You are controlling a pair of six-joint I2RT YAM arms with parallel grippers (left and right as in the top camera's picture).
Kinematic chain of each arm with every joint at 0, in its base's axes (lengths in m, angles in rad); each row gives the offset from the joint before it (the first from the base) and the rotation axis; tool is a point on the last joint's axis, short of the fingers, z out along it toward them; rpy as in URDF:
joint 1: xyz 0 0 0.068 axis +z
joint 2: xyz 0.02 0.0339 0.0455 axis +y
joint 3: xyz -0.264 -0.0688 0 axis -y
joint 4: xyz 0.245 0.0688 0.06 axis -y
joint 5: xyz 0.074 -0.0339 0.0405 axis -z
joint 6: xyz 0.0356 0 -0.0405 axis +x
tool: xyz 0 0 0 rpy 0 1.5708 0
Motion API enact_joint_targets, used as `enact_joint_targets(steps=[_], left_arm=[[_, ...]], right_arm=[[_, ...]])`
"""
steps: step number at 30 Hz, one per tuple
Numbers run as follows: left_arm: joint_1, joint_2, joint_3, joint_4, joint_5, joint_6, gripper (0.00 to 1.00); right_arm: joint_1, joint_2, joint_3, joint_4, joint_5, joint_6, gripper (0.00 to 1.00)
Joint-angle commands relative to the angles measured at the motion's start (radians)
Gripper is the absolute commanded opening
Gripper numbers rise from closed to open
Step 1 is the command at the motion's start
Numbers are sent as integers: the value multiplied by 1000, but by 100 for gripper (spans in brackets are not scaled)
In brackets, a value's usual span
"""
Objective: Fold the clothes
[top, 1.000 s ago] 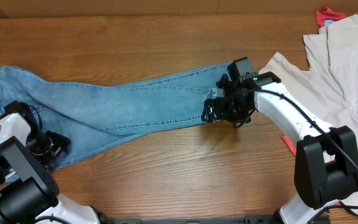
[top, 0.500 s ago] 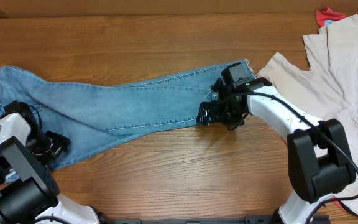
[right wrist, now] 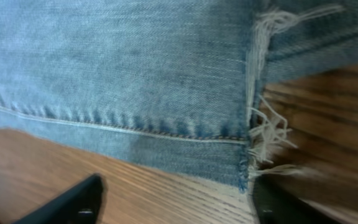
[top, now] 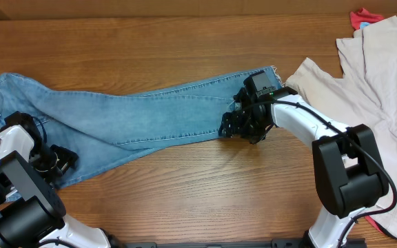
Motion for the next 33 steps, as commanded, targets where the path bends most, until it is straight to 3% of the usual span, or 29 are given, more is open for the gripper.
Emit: enact_joint_targets(steps=[1, 4, 14, 18, 26, 33], left_arm=[[-4, 17, -26, 28, -35, -3, 78], [-4, 17, -26, 26, -35, -3, 78], [-4, 17, -26, 26, -35, -3, 78], [-4, 17, -26, 26, -35, -3, 78], [-4, 17, -26, 27, -36, -3, 78], [-4, 17, -26, 27, -36, -3, 78]], right_arm=[[2, 15, -5, 6, -9, 19, 68], [2, 15, -5, 22, -9, 26, 67], [-1, 14, -3, 88, -9, 31, 39], [-11, 14, -3, 96, -8, 50, 4], [-18, -23, 84, 46, 119, 44, 4], [-50, -48, 408, 29, 317, -10, 4]])
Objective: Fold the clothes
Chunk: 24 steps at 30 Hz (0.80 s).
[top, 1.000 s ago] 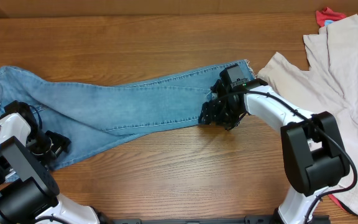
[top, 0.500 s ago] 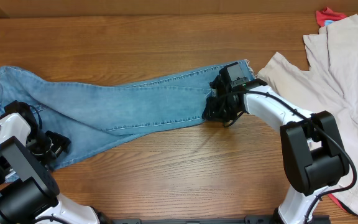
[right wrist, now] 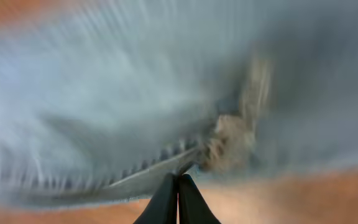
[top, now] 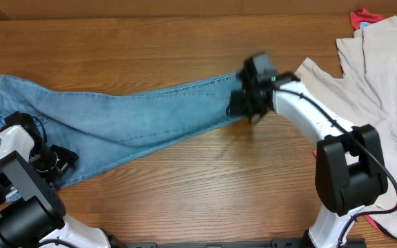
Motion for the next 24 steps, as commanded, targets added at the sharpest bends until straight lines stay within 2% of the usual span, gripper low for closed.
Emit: enact_joint_targets(steps=[1, 5, 8, 9, 10, 12, 13, 14, 24], left_arm=[[-4, 17, -26, 27, -35, -3, 78], [-4, 17, -26, 27, -35, -3, 78], [-4, 17, -26, 27, -35, -3, 77], [-4, 17, -26, 26, -35, -3, 77], [-4, 17, -26, 26, -35, -3, 77], [-4, 17, -26, 26, -35, -3, 77], [-4, 17, -26, 24, -35, -3, 77], [-4, 17, -26, 23, -35, -3, 77], [-4, 17, -26, 24, -35, 5, 77]], right_arm=[[-45, -56, 195, 35, 175, -33, 4], [-129, -56, 390, 167, 263, -32, 4], [-181, -56, 414, 220, 262, -15, 6], [-200, -55, 414, 222, 263, 2, 10], [-219, -47, 414, 216, 260, 10, 23], [-251, -27, 414, 171, 249, 10, 75], [-264, -16, 414, 136, 246, 9, 90], [-273, -7, 414, 96, 243, 9, 100], [-296, 22, 414, -253, 224, -41, 100]])
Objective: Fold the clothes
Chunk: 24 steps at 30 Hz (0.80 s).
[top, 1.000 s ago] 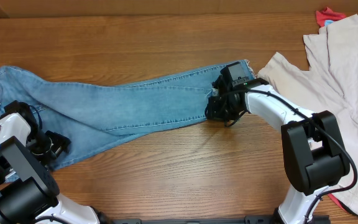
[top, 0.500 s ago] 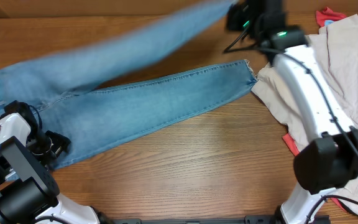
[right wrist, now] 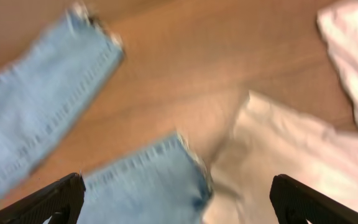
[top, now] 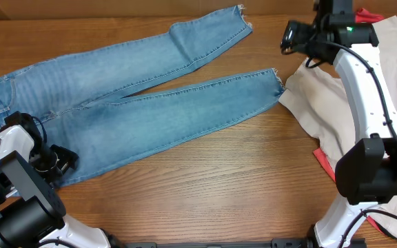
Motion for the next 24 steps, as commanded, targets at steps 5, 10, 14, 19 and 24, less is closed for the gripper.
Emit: enact_joint_targets(steps=[5, 10, 14, 19, 24], left_arm=[[-4, 17, -26, 31, -35, 2, 76], [-4, 17, -26, 31, -36, 3, 60], [-3, 17, -26, 31, -51, 24, 46], [5, 17, -26, 44, -100, 24, 45], [29, 17, -15, 77, -122, 23, 48]], right_arm=[[10, 13, -32, -72, -6, -71, 96], [10, 86, -91, -71, -91, -127, 60], [17, 160, -94, -64, -118, -127, 65], [37, 207, -94, -57, -130, -154, 67], [58, 229, -94, -60, -139, -177, 66]])
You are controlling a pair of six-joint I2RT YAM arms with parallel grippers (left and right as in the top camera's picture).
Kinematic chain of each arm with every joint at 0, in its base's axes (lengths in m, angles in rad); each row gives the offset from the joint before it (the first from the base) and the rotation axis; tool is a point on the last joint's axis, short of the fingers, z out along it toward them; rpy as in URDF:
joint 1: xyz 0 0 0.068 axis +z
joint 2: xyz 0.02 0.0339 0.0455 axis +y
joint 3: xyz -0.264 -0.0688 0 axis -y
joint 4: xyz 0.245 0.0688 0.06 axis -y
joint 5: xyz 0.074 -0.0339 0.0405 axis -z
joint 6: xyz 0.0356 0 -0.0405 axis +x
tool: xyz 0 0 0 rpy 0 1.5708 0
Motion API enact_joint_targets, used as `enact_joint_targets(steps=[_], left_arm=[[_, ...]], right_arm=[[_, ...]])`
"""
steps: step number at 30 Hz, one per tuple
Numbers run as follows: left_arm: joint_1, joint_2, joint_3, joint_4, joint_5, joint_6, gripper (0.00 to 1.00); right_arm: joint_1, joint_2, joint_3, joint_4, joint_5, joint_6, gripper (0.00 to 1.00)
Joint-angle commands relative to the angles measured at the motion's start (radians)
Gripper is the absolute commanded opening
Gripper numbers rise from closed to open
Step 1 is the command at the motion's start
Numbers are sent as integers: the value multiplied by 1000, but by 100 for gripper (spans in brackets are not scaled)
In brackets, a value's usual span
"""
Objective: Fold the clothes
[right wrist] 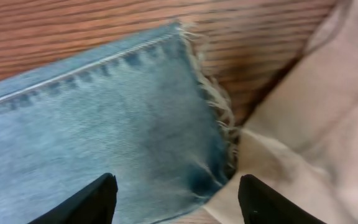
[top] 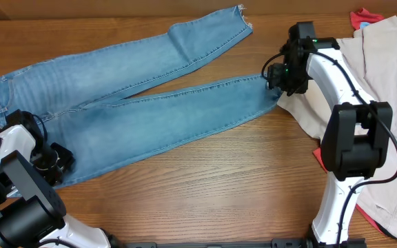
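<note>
Blue jeans [top: 136, 103] lie flat on the wooden table with their two legs spread apart. One leg reaches the back edge; the other ends in a frayed hem [right wrist: 207, 93] near the middle right. My right gripper [top: 279, 74] hovers open just over that hem [top: 271, 79], its fingers [right wrist: 98, 199] straddling denim and beige cloth, with nothing between them. My left gripper [top: 52, 160] rests at the waist end of the jeans, near the table's left front. Its jaws are too small to read from overhead.
A large beige garment [top: 378, 76] lies crumpled at the right, its edge [right wrist: 303, 124] touching the jeans' hem. A red cloth [top: 364, 15] peeks out at the back right. Bare wooden table [top: 219, 179] lies in front of the jeans.
My right gripper, still open, has moved from high over the back right down to the near leg's frayed hem. The jeans and my left arm have not moved.
The jeans lay with one leg over the other, my right gripper open at their hems. Then it was shut on the top leg's hem. Later that leg lay spread toward the back and the gripper was open above. Now it sits over the other hem.
</note>
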Motion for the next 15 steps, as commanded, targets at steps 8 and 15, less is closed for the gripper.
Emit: enact_joint_targets(steps=[8, 15], left_arm=[[87, 17, 92, -20, -78, 8, 58], [87, 17, 103, -31, -72, 8, 76]], right_arm=[[38, 57, 3, -23, -20, -30, 66], [66, 80, 3, -114, -19, -82, 66]])
